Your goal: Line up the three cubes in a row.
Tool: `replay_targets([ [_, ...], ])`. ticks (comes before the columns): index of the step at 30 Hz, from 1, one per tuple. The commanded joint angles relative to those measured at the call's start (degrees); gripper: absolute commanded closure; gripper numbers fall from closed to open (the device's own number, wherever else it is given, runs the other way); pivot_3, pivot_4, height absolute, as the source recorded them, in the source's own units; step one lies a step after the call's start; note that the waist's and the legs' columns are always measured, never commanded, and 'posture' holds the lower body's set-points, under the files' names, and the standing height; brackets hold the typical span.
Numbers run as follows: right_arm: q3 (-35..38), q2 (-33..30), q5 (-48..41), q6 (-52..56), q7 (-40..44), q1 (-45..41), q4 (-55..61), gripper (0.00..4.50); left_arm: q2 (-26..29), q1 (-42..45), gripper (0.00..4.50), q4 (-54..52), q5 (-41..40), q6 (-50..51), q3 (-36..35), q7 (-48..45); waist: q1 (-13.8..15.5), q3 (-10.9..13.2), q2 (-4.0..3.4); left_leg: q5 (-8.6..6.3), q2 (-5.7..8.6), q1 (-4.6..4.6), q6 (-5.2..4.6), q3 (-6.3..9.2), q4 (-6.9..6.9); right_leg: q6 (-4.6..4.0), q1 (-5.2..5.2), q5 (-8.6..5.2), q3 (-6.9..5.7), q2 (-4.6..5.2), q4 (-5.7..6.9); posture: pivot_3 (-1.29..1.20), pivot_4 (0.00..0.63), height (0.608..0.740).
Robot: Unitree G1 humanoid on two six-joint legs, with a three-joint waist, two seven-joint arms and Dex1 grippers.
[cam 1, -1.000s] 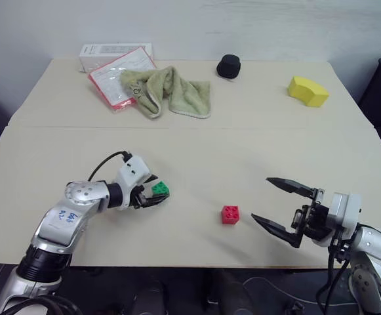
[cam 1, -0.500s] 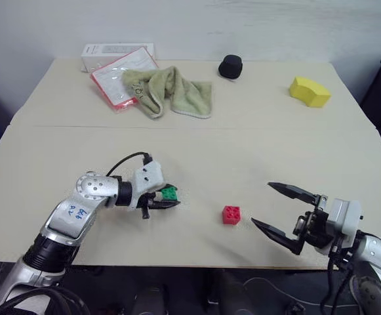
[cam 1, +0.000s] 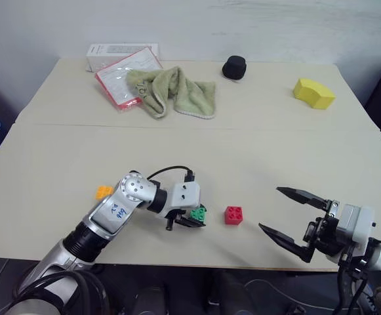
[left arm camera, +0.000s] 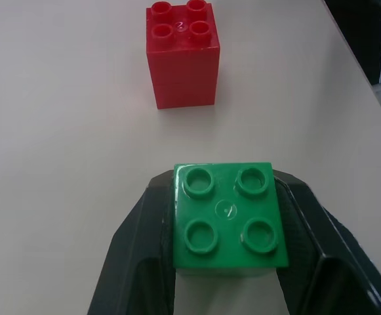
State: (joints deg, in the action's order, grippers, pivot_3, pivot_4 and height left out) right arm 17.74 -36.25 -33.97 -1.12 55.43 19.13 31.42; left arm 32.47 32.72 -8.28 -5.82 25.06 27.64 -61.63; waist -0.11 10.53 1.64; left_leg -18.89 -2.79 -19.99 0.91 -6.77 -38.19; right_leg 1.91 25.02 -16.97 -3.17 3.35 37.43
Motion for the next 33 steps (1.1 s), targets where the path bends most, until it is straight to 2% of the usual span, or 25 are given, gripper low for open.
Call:
replay_targets([
  [1, 0.73, 0.4, -0.18, -0.73, -0.37, 1.21, 2.25, 0.0, 0.42, 0.12, 2.99, -0.93, 1.25, 1.0, -0.07, 0.03, 0.0, 0.0, 0.0, 0.0, 0.0, 0.0, 0.0, 0.0, 0.0, 0.0, 0.0, 0.0, 0.0, 0.0, 0.0, 0.0, 0.15, 0.74],
  [3, 0.6, 0.54, -0.06, -0.9, -0.36, 1.62, 2.18, 0.0, 0.71, -0.01, 2.26, -1.6, 1.22, 1.72, -0.37, 0.07, -0.03, 0.0, 0.0, 0.0, -0.01, 0.03, -0.01, 0.01, 0.0, 0.0, -0.03, 0.0, 0.0, 0.0, 0.0, 0.0, 0.15, 0.74],
  [8, -0.08, 0.92, 0.19, -1.17, -0.04, 1.52, 1.56, 0.0, 1.71, -0.47, 0.87, -4.3, 0.21, 3.6, -1.82, -0.57, -0.02, 0.0, 0.0, 0.0, -0.01, 0.02, -0.01, 0.02, 0.0, 0.0, -0.04, 0.0, 0.0, 0.0, 0.0, 0.0, 0.15, 0.74],
  [11, -0.33, 0.8, -0.03, -1.24, 0.89, 1.12, 0.54, 0.0, 2.79, -1.62, 0.03, -8.3, -4.62, 5.74, -6.08, -2.03, -0.04, 0.0, 0.0, 0.0, -0.02, 0.01, -0.01, 0.02, 0.0, 0.02, -0.03, -0.01, 0.0, 0.01, 0.0, 0.0, 0.15, 0.74],
  [15, -0.55, 0.59, -0.36, -1.37, 2.25, 0.24, -1.01, 0.0, 6.51, -3.71, 0.03, -11.44, -9.86, 5.04, -12.96, -4.79, -0.18, 0.0, 0.0, 0.01, -0.04, 0.02, 0.0, 0.03, 0.0, 0.02, -0.04, -0.02, 0.0, 0.0, 0.0, 0.0, 0.15, 0.74],
  [19, -3.25, -0.66, 2.16, -5.11, 8.24, -0.97, -4.14, 0.0, 10.59, -7.95, 0.03, -12.01, -13.1, 0.16, -22.14, -5.17, -0.22, 0.0, -0.01, 0.02, -0.05, 0.11, 0.02, 0.02, 0.04, 0.0, -0.05, -0.03, 0.02, -0.01, 0.0, 0.0, 0.15, 0.74],
  [22, -5.1, 1.2, 0.45, -4.74, 7.51, -5.27, -5.35, 0.0, 13.26, -14.79, 0.03, -11.33, -18.73, -4.1, -33.46, -8.46, -0.59, 0.01, 0.0, -0.01, -0.05, 0.23, -0.03, 0.02, 0.04, 0.01, -0.23, -0.03, 0.0, 0.01, -0.04, 0.0, 0.15, 0.74],
  [26, -9.74, 3.8, 1.01, -3.81, 6.21, -10.49, -5.66, 0.0, 12.99, -23.4, 0.03, -0.55, -19.84, -9.75, -50.73, -3.2, -1.01, 0.01, 0.01, -0.12, -0.12, 0.58, -0.1, -0.01, 0.1, -0.06, -0.49, -0.08, -0.03, 0.04, -0.03, 0.0, 0.15, 0.74],
  [33, -15.68, 6.2, 1.96, -3.93, 5.16, -13.21, -3.52, 0.0, 13.72, -40.98, 0.03, 14.99, -20.03, -15.27, -70.53, -0.82, -1.63, 0.0, 0.06, -0.35, -0.24, 0.66, -0.21, -0.1, 0.21, -0.11, -0.48, -0.13, -0.12, 0.09, -0.08, 0.0, 0.15, 0.74],
])
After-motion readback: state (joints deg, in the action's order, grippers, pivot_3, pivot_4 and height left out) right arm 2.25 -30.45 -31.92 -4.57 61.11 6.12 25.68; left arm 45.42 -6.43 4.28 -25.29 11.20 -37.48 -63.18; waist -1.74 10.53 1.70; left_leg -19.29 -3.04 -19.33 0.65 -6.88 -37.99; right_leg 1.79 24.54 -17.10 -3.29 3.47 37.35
